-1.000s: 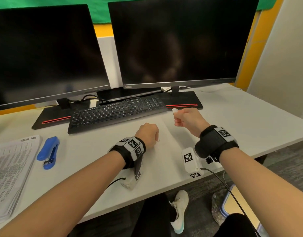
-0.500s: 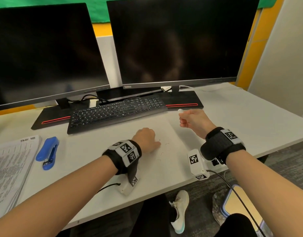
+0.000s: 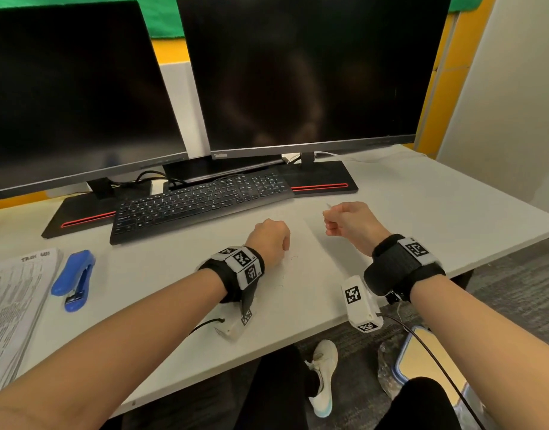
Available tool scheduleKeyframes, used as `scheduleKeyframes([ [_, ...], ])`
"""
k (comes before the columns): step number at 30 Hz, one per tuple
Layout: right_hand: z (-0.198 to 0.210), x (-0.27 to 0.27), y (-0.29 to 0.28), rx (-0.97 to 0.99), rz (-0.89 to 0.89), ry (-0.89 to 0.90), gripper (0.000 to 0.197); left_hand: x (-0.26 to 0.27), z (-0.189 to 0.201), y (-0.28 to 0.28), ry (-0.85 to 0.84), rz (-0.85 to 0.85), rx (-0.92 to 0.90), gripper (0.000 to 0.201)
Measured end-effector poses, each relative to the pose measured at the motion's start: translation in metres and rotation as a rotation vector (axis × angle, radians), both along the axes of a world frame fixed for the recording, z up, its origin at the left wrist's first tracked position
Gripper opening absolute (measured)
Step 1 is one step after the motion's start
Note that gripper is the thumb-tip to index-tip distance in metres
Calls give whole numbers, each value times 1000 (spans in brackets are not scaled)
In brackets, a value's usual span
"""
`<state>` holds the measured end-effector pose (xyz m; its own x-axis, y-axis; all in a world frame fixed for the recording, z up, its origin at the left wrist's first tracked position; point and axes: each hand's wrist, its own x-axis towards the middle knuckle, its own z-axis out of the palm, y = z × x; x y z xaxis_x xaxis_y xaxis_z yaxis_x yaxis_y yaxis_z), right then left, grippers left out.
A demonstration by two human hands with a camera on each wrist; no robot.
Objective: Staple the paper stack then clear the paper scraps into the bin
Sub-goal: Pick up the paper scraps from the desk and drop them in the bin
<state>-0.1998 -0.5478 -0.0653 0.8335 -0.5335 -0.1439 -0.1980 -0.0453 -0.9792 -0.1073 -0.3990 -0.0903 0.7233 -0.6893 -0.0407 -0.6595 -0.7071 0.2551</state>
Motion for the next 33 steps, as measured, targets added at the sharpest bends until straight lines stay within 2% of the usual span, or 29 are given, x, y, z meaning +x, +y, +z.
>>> scheduleKeyframes([
  [3,0,-4,0,-1,-2,7,16,-2,2,-1,-22,-39,34,30],
  [6,1,-8,0,0,-4,3,15,1,9,0,28,-58,79,27],
  [8,2,-11,-2,5,-2,-5,15,4,17,3,66,-51,45,23],
  [13,0,-21,-10,62,9,-25,12,10,48,2,167,30,-156,22],
  [17,3,-31,-17,135,-9,-49,10,-3,72,-24,159,62,-346,19],
  [23,19,-76,-63,222,-86,-241,15,-77,91,-91,150,-110,-590,20],
  [28,13,-143,-112,271,-261,-369,18,-157,67,-138,233,-347,-628,21],
  [30,-1,-171,-127,300,-359,-385,19,-180,41,-151,270,-387,-575,23],
  [33,-44,-201,-147,321,-478,-342,17,-203,-24,-169,421,-410,-394,22],
])
